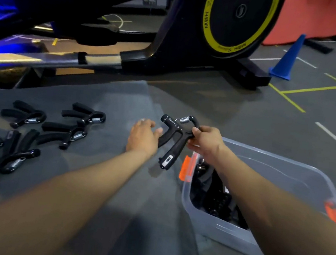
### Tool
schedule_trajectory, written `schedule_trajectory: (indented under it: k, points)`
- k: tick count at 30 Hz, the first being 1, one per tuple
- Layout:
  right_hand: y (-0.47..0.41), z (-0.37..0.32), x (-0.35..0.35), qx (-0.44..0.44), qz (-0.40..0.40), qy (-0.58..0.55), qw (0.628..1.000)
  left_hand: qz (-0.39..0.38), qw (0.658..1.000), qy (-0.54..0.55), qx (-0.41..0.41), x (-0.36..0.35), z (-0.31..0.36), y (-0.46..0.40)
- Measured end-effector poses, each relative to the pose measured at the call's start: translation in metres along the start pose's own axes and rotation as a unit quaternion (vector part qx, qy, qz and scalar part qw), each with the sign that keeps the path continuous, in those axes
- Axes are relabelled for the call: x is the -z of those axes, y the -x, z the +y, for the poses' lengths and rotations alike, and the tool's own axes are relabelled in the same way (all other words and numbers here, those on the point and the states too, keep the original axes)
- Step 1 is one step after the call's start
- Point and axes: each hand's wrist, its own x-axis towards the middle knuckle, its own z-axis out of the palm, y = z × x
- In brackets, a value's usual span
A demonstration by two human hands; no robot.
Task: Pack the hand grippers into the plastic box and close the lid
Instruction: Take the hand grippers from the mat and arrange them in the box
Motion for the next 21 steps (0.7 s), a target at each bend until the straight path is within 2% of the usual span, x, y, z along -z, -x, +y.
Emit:
schedule_trajectory:
  k: [4,9,12,16,19,21]
  points:
    - [0.007,-0.004,0.042,-0.002,0.023,-0.032,0.999,-0.16,0.985,0.054,-0.023,-0.034,0.024,0.01]
    - [0.014,-0.001,0.085,0.002,0.072,-0.07,0.995,-0.198,0.963,0.185,0.012,-0.071,0.049,0.021]
    - [0.016,0.007,0.104,0.012,0.072,-0.004,0.997,-0.205,0.944,0.253,0.048,-0.092,0.067,0.032]
    - [0.026,0.015,0.126,-0.002,0.013,0.151,0.988,-0.206,0.922,0.314,0.095,-0.116,0.088,0.047]
    - [0.028,0.021,0.144,-0.02,0.041,0.241,0.969,-0.222,0.924,0.297,0.098,-0.135,0.096,0.059]
    - [0.024,0.029,0.158,-0.056,0.07,0.278,0.956,-0.242,0.938,0.24,0.064,-0.148,0.097,0.063]
